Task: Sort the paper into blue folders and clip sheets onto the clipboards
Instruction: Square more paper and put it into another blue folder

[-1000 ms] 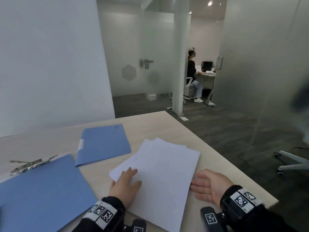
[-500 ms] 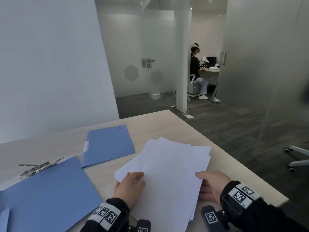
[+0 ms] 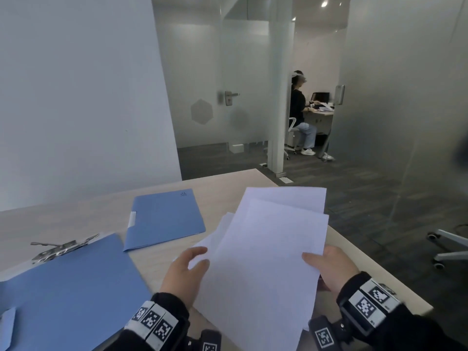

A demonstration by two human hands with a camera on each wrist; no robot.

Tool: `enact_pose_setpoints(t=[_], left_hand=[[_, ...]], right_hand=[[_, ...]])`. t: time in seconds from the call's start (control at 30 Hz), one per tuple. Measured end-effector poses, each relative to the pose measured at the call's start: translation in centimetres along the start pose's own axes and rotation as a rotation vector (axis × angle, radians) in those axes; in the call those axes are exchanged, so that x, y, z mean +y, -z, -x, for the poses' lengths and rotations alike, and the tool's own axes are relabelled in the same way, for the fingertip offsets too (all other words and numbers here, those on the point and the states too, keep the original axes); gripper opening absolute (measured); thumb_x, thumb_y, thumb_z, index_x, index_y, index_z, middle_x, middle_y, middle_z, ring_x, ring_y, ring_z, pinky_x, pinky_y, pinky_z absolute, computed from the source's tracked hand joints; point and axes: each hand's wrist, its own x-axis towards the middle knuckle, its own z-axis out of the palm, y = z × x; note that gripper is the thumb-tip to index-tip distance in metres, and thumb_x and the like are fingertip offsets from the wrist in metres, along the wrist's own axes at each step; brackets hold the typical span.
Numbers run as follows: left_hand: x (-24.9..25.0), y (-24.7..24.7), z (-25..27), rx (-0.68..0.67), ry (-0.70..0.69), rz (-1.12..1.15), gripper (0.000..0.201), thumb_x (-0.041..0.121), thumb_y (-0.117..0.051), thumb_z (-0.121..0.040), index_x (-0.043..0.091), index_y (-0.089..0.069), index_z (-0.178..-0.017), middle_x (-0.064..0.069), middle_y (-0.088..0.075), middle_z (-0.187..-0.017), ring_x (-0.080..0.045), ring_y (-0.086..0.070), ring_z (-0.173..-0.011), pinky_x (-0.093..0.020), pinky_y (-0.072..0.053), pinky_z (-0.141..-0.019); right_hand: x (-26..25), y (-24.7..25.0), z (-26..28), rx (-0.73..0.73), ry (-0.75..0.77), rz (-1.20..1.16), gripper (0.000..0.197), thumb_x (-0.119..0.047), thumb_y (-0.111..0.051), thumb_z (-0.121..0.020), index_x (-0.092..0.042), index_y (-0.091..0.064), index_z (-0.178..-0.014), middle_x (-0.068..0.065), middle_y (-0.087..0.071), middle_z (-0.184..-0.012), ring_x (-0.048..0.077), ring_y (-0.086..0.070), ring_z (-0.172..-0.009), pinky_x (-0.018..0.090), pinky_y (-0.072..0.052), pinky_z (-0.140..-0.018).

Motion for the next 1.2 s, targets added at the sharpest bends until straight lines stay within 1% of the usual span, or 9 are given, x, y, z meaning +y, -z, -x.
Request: enact_pose_setpoints(t=[0.17,0.3,0.47,0.63,0.7,0.83,0.97,1.07,1.2], left_hand=[[3.2,1.6,-2.4,-0.025,-0.072,0.075,0.066,0.034,-0.066,-0.084,0.033,-0.036,-0.143,0.015,-0.044,-0.142,-0.010,-0.040,-0.134,-0.035,-0.036,-0.107],[6.9,2.9,-4.7,-0.039,-0.165,0.201,0.072,0.037,-0.078,-0.073,0.034,-0.045,-0.137,0.012,-0.056,-0.133,-0.013,-0.058,-0.119,-0.043,-0.048,-0.101],[9.2,3.2,-3.7,0.030,-0.225,0.366,0.019,0.024,-0.065,-0.087,0.024,-0.067,-0.105,0.004,-0.077,-0.098,-0.015,-0.073,-0.088,-0.030,-0.056,-0.076],[6.3,1.5,-2.3,-0.003,-0.184,0.446,0.015,0.026,-0.063,-0.089,0.022,-0.070,-0.102,0.003,-0.077,-0.095,-0.016,-0.073,-0.088,-0.027,-0.053,-0.073],[5.1,0.7,-1.7,-0.042,-0.160,0.499,0.017,0.023,-0.066,-0.086,0.023,-0.071,-0.102,0.001,-0.077,-0.097,-0.019,-0.072,-0.090,-0.032,-0.053,-0.077],[4.6,-0.4,-1.2,-0.095,-0.147,0.624,0.033,0.018,-0.063,-0.077,0.021,-0.068,-0.110,-0.007,-0.075,-0.106,-0.028,-0.069,-0.097,-0.042,-0.053,-0.085],[5.1,-0.8,-0.9,-0.127,-0.179,0.633,0.031,0.016,-0.062,-0.077,0.022,-0.070,-0.107,-0.004,-0.076,-0.104,-0.022,-0.070,-0.094,-0.036,-0.055,-0.083],[4.5,-1.0,-0.7,-0.125,-0.123,0.606,0.028,0.019,-0.064,-0.076,0.021,-0.072,-0.103,-0.005,-0.076,-0.101,-0.025,-0.071,-0.094,-0.037,-0.055,-0.081],[3.9,-1.0,-0.2,-0.080,-0.086,0.518,0.013,0.020,-0.063,-0.089,0.018,-0.074,-0.095,-0.006,-0.078,-0.096,-0.030,-0.072,-0.091,-0.045,-0.056,-0.086]], right_hand=[[-3.8,0.3,1.2,0.010,0.251,0.018,0.012,-0.014,-0.060,-0.091,-0.018,-0.072,-0.091,0.000,-0.076,-0.087,0.019,-0.072,-0.080,0.033,-0.056,-0.068],[-6.1,-0.2,0.7,0.055,0.408,-0.013,0.011,-0.015,-0.062,-0.090,-0.018,-0.072,-0.089,-0.008,-0.073,-0.079,-0.006,-0.065,-0.058,0.013,-0.045,-0.051],[-6.7,-1.4,0.0,0.107,0.465,-0.229,0.010,-0.017,-0.065,-0.089,-0.017,-0.074,-0.093,-0.004,-0.078,-0.086,0.009,-0.073,-0.082,0.028,-0.054,-0.071],[-4.5,-2.4,0.6,-0.008,0.318,-0.415,0.024,-0.032,-0.076,-0.075,-0.014,-0.075,-0.091,0.008,-0.078,-0.094,0.030,-0.073,-0.090,0.044,-0.056,-0.082],[-3.9,-2.5,1.1,-0.064,0.307,-0.411,0.040,-0.045,-0.082,-0.059,-0.016,-0.077,-0.086,0.004,-0.079,-0.089,0.026,-0.074,-0.086,0.036,-0.056,-0.074],[-3.8,-2.6,1.4,-0.074,0.297,-0.439,0.021,-0.029,-0.079,-0.070,-0.013,-0.070,-0.079,-0.006,-0.075,-0.063,0.010,-0.073,-0.066,0.023,-0.054,-0.060],[-3.4,-2.9,0.4,-0.030,0.287,-0.500,0.065,-0.061,-0.089,-0.032,-0.023,-0.079,-0.084,0.008,-0.078,-0.093,0.031,-0.073,-0.093,0.049,-0.055,-0.087],[-3.1,-3.2,0.4,0.016,0.209,-0.476,0.074,-0.058,-0.089,-0.042,-0.017,-0.069,-0.101,0.010,-0.074,-0.103,0.031,-0.068,-0.102,0.053,-0.048,-0.098],[-2.9,-3.5,0.7,-0.033,0.168,-0.531,0.021,-0.012,-0.073,-0.080,-0.008,-0.069,-0.100,0.016,-0.075,-0.100,0.035,-0.070,-0.096,0.055,-0.051,-0.094]])
